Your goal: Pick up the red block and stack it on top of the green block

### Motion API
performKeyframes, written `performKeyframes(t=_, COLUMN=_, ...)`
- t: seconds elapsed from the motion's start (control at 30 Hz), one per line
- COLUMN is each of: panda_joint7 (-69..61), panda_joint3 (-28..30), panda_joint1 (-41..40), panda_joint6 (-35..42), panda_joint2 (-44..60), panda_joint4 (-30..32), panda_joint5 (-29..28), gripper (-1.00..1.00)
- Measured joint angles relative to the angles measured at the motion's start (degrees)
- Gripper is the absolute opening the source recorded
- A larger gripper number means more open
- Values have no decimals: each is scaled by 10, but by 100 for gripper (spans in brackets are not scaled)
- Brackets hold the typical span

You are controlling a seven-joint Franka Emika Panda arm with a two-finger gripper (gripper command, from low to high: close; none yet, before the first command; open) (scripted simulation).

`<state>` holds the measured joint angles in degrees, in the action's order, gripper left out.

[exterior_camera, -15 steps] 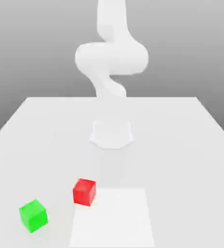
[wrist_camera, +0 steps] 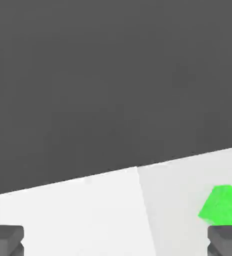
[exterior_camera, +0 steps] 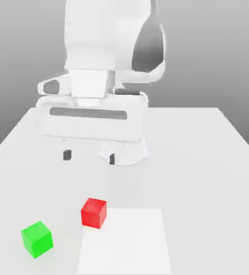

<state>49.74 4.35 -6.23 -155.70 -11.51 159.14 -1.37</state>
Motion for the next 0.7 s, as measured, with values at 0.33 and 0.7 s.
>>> performKeyframes(t=0.33, panda_joint7=-31, panda_joint3=-22, panda_joint1=-31, panda_joint6=-180, panda_joint2=228, panda_joint4=33, panda_joint5=51, gripper=-100)
performKeyframes(t=0.7, panda_joint7=-12, panda_joint3=-13, panda_joint1=-29, panda_joint6=-122, panda_joint2=160, panda_joint4=43, panda_joint5=25, gripper=-100)
